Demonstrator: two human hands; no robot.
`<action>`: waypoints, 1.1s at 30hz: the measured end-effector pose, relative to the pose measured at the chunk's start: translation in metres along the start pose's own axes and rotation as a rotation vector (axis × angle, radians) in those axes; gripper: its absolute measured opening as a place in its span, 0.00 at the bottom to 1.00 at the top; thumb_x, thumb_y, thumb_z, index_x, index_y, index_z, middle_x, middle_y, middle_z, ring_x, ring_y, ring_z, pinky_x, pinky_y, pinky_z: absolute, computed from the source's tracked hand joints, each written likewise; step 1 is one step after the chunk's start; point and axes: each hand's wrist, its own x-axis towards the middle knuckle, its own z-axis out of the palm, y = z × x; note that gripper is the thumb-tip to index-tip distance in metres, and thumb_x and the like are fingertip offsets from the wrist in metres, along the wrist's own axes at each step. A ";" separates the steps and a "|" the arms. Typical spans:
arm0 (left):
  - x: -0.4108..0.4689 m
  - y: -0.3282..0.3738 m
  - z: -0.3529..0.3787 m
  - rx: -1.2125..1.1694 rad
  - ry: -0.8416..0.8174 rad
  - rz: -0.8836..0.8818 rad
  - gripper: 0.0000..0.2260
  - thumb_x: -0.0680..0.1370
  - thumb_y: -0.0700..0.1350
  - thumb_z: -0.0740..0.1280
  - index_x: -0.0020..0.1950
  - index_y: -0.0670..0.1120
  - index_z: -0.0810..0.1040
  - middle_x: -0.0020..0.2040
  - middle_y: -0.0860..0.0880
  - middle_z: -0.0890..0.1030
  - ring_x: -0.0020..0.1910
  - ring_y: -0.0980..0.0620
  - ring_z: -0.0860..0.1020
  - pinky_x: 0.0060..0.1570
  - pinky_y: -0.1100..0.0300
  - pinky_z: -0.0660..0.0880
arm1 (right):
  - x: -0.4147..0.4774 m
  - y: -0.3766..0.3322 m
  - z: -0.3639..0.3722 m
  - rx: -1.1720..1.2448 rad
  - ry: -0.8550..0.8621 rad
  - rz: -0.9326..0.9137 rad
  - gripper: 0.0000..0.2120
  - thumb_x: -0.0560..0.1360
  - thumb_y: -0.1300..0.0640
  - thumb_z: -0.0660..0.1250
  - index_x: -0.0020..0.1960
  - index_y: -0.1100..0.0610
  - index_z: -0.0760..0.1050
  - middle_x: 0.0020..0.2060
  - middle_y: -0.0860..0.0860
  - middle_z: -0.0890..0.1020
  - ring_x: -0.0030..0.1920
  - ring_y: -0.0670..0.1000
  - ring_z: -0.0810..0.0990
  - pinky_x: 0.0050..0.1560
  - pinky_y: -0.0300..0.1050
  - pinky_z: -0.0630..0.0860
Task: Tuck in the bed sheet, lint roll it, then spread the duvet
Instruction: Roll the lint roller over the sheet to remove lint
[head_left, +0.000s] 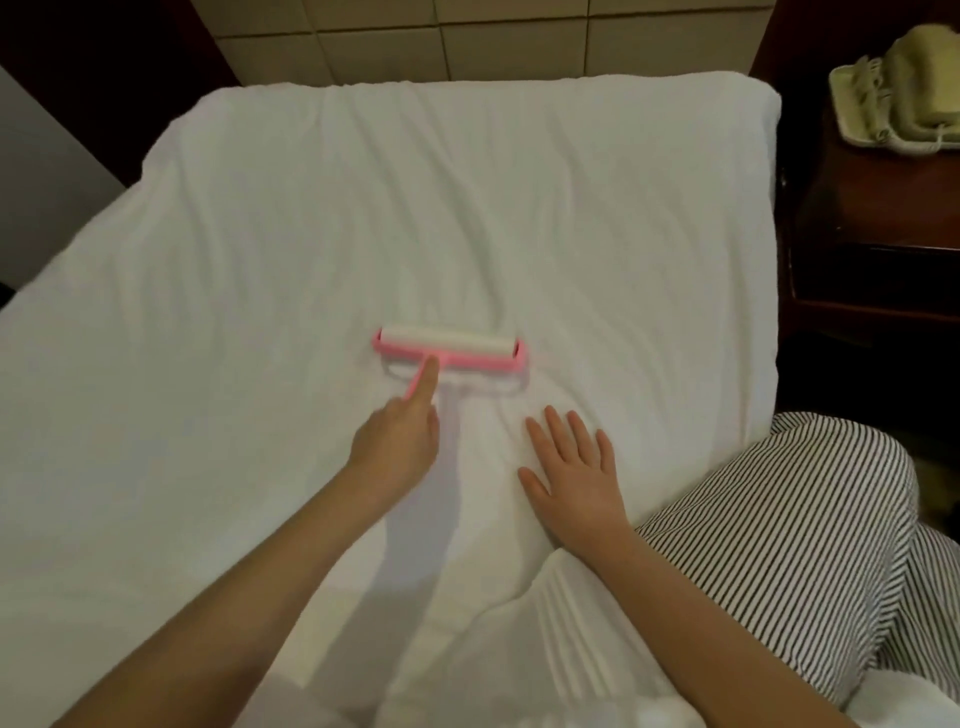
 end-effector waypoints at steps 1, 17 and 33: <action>0.026 0.003 0.000 -0.055 0.024 0.000 0.27 0.82 0.45 0.53 0.78 0.53 0.44 0.48 0.37 0.78 0.47 0.38 0.77 0.41 0.53 0.69 | -0.001 0.001 -0.002 0.007 -0.003 0.009 0.41 0.64 0.37 0.27 0.77 0.46 0.41 0.76 0.46 0.41 0.76 0.50 0.38 0.67 0.45 0.28; -0.033 0.002 -0.031 0.067 -0.195 0.029 0.28 0.80 0.44 0.54 0.77 0.55 0.46 0.47 0.40 0.77 0.46 0.41 0.77 0.40 0.58 0.67 | -0.002 0.000 -0.008 0.015 -0.015 0.082 0.41 0.65 0.40 0.25 0.77 0.49 0.41 0.76 0.47 0.40 0.76 0.50 0.38 0.70 0.47 0.32; -0.047 0.004 -0.042 0.058 -0.340 0.022 0.27 0.81 0.44 0.53 0.77 0.54 0.44 0.39 0.50 0.72 0.36 0.52 0.71 0.33 0.59 0.66 | -0.003 0.003 -0.016 0.099 -0.035 0.176 0.26 0.82 0.49 0.47 0.77 0.49 0.43 0.77 0.48 0.41 0.76 0.50 0.38 0.73 0.50 0.37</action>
